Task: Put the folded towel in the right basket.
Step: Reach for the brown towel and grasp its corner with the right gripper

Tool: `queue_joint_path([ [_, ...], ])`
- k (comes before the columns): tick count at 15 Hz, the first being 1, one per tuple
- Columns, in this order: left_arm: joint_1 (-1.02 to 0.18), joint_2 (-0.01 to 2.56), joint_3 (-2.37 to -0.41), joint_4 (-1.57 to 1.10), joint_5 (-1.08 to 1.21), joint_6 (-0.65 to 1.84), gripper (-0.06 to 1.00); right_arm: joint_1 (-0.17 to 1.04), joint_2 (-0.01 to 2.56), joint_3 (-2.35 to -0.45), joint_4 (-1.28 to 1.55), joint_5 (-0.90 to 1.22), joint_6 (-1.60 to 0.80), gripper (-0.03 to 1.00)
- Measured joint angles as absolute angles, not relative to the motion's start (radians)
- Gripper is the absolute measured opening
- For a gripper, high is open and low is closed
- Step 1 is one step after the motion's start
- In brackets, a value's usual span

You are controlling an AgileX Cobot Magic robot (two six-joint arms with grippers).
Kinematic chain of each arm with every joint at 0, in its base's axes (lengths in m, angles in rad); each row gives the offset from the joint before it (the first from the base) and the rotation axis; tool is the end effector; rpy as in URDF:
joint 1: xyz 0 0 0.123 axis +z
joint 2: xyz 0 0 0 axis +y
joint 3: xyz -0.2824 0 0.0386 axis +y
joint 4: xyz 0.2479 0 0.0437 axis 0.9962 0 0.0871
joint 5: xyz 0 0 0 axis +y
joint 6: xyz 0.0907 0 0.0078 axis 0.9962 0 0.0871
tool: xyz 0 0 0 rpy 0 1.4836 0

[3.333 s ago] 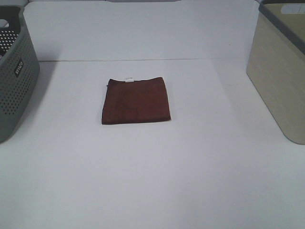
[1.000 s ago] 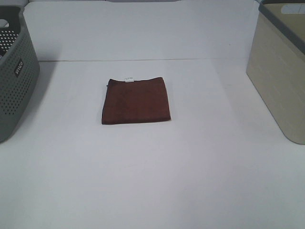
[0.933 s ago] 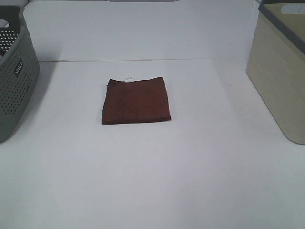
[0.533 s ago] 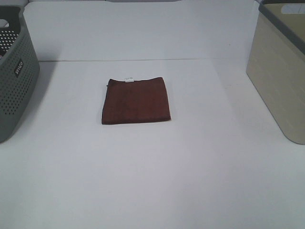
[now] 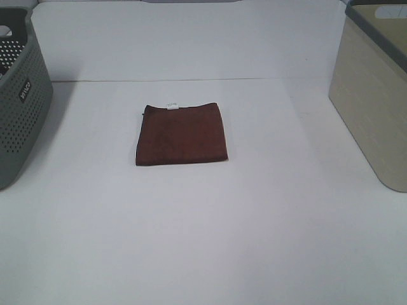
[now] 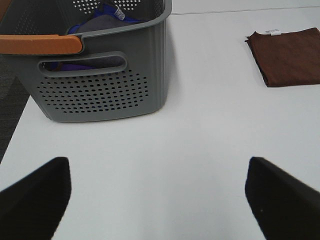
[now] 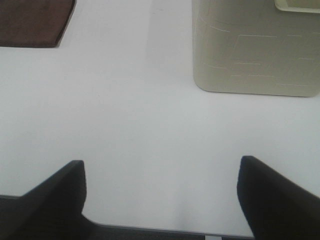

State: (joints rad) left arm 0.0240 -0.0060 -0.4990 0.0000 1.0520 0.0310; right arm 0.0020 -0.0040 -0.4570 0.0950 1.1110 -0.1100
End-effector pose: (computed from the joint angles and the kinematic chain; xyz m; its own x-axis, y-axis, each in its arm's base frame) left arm -0.0053 -0.0001 0.2776 -0.4442 0.0203 -0.8957 -0.0102 0.9996 0.0278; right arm -0.0033 0.0077 0.2615 -0.5258 -0.0685 -0.8478 -0.1098 0.9939 -0.0122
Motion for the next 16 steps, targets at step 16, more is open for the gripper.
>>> queue_joint_path([
  [16,0.024,-0.006,-0.499,0.0,1.052,0.031,0.88,0.002,0.442,-0.48,0.161,1.036,-0.11,0.74],
])
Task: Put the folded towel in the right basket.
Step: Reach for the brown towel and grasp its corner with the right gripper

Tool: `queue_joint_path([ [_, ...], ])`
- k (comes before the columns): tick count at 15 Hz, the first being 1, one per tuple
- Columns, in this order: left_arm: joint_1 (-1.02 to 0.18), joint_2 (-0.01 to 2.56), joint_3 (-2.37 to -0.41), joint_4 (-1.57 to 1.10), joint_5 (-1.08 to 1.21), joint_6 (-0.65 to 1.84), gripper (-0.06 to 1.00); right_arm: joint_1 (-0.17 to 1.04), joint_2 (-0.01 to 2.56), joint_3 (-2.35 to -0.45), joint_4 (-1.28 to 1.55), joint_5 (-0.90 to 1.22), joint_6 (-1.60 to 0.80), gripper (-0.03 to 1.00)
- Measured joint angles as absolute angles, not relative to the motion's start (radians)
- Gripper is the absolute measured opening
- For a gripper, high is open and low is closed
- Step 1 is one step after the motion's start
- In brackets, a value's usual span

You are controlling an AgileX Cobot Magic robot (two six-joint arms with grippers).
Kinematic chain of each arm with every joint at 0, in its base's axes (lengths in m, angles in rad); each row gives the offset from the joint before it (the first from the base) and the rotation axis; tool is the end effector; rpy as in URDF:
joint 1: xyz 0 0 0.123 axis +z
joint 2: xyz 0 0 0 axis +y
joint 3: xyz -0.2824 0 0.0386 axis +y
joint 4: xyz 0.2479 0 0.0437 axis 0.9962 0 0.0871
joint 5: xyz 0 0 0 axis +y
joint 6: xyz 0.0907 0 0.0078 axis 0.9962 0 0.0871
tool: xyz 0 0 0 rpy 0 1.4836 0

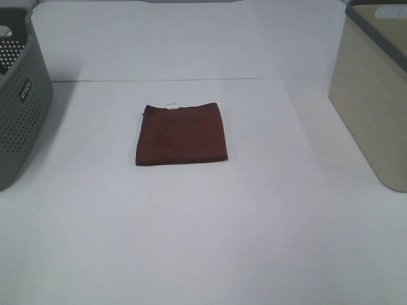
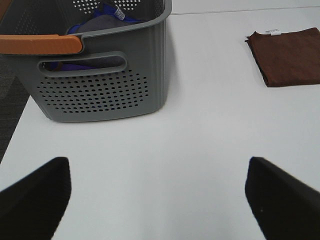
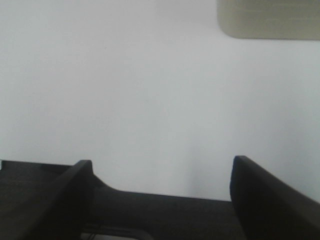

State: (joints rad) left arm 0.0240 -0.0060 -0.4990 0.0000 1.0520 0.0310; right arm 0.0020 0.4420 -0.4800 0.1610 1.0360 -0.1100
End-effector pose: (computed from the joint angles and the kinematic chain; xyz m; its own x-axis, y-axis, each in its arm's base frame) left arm -0.0053 -0.0001 0.2776 -0.4442 0.0203 -0.8957 -0.0102 0.9996 0.0278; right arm 0.0629 0.0127 0.2608 -0.7838 -0.0287 -0.6204 -0.1087 0.9899 0.0915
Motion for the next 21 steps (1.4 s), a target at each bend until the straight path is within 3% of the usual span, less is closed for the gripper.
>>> queue_joint_path([
  [13,0.024,-0.006,-0.499,0.0,1.052,0.031,0.88,0.008,1.265,-0.835,0.437,0.98,-0.374,0.73],
  [18,0.024,-0.006,-0.499,0.0,1.052,0.031,0.88,0.223,1.476,-0.961,0.443,0.833,-0.38,0.72],
  [21,0.024,-0.006,-0.499,0.0,1.052,0.031,0.88,0.31,1.683,-1.141,0.446,0.808,-0.362,0.7],
])
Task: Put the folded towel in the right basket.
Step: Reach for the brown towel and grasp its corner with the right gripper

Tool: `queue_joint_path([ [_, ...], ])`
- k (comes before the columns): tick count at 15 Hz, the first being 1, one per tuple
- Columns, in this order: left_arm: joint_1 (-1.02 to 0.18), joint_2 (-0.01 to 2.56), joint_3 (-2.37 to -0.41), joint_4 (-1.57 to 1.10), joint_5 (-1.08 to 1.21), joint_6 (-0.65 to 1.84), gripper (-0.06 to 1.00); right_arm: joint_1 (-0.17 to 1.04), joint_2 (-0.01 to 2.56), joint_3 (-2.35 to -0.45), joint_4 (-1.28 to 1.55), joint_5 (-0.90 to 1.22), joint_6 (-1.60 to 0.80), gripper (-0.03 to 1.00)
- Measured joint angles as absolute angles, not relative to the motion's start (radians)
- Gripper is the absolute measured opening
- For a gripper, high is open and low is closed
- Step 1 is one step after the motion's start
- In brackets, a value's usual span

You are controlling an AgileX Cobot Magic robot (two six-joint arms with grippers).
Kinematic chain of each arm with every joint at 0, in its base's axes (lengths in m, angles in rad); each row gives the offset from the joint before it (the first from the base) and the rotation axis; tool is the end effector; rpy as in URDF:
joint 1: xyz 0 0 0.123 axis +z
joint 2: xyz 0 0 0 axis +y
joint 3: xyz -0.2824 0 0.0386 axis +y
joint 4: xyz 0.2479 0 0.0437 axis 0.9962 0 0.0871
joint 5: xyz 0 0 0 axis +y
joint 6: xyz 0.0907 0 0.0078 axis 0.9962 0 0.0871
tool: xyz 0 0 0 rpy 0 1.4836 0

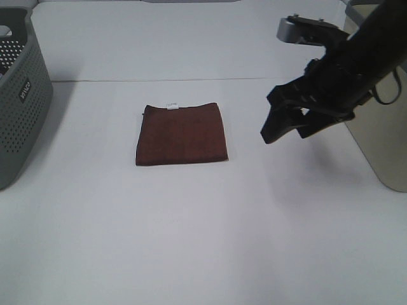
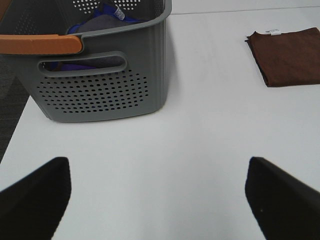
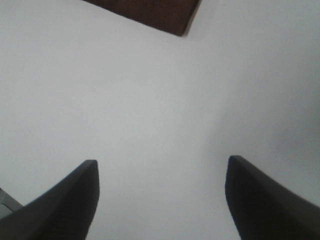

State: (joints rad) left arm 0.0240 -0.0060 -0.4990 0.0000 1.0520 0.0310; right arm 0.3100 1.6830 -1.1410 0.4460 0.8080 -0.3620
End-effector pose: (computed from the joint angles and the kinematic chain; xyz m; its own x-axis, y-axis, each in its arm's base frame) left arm -0.0053 -0.0001 0.2776 -0.4442 0.0203 -0.8957 -0.0102 0.9996 0.0278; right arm 0.3105 0.1293 0.2279 -0.8737 -0.3227 -0.3640 -0.4322 0.8583 0.2765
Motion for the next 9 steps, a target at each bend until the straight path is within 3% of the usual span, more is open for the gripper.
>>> queue_joint_path([
  [9,0.024,-0.006,-0.499,0.0,1.052,0.031,0.88,0.325,2.159,-1.655,0.497,0.965,-0.209,0.7],
])
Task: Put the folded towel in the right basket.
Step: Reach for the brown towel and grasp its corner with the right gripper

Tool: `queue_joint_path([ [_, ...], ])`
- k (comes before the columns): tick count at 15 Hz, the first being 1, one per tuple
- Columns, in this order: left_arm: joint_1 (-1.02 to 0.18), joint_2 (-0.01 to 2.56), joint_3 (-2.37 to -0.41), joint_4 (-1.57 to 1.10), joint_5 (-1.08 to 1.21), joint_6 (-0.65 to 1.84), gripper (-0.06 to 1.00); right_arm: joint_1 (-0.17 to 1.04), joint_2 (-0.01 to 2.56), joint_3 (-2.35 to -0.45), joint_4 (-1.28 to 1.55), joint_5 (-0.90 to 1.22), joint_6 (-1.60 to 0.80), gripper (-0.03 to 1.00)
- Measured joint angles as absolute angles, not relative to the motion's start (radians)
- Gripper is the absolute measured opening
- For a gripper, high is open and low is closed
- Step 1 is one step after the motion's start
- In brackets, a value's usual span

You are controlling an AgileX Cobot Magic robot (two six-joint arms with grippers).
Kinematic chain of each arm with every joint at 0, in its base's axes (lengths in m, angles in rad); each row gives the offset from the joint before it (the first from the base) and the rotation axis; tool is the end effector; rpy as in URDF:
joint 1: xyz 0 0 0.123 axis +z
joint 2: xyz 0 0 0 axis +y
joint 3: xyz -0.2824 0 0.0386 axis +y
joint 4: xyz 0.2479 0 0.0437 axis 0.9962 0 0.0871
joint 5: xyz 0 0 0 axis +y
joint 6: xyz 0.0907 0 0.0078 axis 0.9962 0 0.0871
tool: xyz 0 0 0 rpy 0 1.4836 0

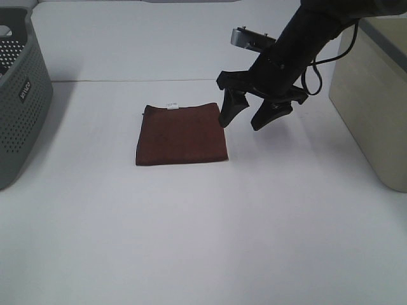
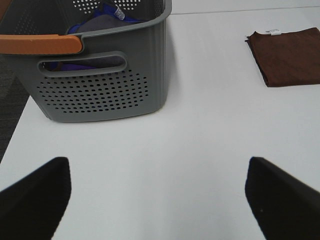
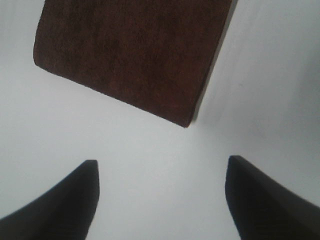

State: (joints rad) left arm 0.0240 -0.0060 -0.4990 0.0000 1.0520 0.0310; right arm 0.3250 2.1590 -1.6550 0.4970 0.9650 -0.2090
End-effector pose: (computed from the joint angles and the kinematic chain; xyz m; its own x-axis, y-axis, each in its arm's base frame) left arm -0.0053 -0.0001 0.2776 -0.4442 0.0203 -0.8957 -0.0102 0.9996 0.0278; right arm 0.4128 0.1768 0.1739 -0.9492 -0.2320 -0.2126 -0.3013 0.8653 0.4006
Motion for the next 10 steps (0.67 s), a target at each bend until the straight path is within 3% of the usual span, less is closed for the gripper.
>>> queue_joint_path([
  [7,0.024,-0.006,-0.499,0.0,1.052,0.031,0.88,0.232,2.355,-1.79,0.781,0.996,-0.285,0.7],
  [10,0.024,-0.006,-0.499,0.0,1.052,0.031,0.88,0.232,2.403,-1.79,0.795,0.912,-0.288,0.78],
])
